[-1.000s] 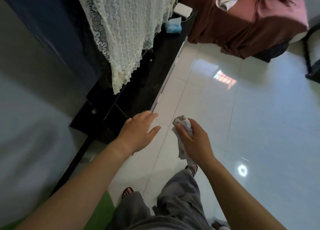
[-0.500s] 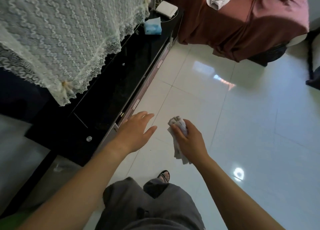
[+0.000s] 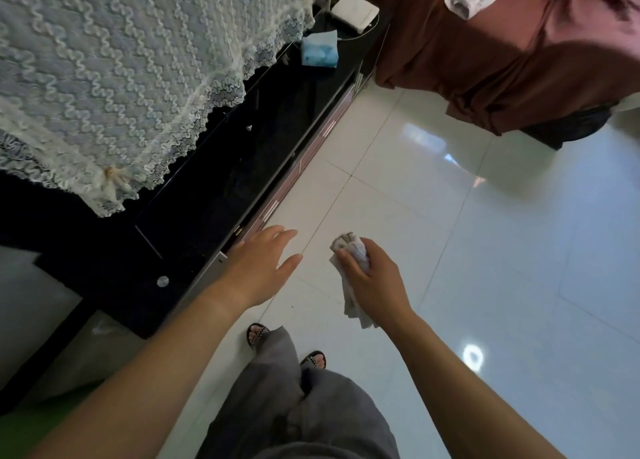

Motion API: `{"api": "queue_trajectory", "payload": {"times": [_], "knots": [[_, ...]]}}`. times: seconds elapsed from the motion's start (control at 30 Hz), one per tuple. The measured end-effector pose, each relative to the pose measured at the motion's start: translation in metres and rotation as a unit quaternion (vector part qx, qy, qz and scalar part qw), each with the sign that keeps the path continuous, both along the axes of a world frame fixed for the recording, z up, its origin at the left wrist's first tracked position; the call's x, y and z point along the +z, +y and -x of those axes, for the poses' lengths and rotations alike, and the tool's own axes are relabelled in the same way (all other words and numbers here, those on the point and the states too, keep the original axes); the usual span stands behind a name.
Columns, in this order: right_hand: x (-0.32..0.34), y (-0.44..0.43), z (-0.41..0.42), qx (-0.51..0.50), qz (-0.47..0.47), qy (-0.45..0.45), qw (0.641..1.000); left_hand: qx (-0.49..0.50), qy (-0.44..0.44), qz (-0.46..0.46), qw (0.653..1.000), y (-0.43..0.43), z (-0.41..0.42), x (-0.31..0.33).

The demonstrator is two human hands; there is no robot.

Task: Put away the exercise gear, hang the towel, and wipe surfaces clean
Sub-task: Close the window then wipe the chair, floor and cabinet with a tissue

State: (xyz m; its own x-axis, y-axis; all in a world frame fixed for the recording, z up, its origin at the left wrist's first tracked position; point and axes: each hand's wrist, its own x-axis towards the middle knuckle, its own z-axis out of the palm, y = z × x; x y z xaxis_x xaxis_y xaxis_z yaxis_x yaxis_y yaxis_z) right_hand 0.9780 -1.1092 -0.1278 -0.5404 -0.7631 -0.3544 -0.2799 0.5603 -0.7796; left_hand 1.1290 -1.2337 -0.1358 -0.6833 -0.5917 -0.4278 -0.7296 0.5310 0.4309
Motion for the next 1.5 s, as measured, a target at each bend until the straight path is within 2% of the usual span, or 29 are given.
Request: {"api": "queue_trajectory", "payload": {"times": [0.33, 0.5, 0.7, 0.9, 1.1, 1.33, 1.5], "knots": [[-0.042, -0.056, 0.056, 0.066, -0.038, -0.027, 0.997, 0.053, -0.01, -0.017, 0.998, -0.044, 0.042, -0.025], [-0.067, -0.084, 0.102, 0.135, -0.042, -0.045, 0.989, 0.124, -0.033, -0.019, 0.992, -0.047, 0.072, -0.048], [-0.118, -0.127, 0.156, 0.233, -0.057, -0.038, 0.97, 0.237, 0.011, -0.035, 0.971, -0.031, 0.115, -0.113], [-0.241, -0.155, 0.163, 0.241, -0.055, -0.029, 0.968, 0.268, 0.006, -0.044, 0.962, -0.045, 0.129, -0.244], [-0.409, -0.173, 0.147, 0.231, -0.038, -0.037, 0.972, 0.326, 0.016, -0.013, 0.945, -0.073, 0.122, -0.422], [-0.612, -0.204, 0.149, 0.197, -0.051, 0.026, 0.979, 0.4, 0.023, -0.01, 0.916, -0.096, 0.131, -0.634], [-0.733, -0.213, 0.151, 0.182, -0.045, 0.074, 0.98, 0.416, -0.034, 0.012, 0.909, -0.092, 0.133, -0.748]]}}
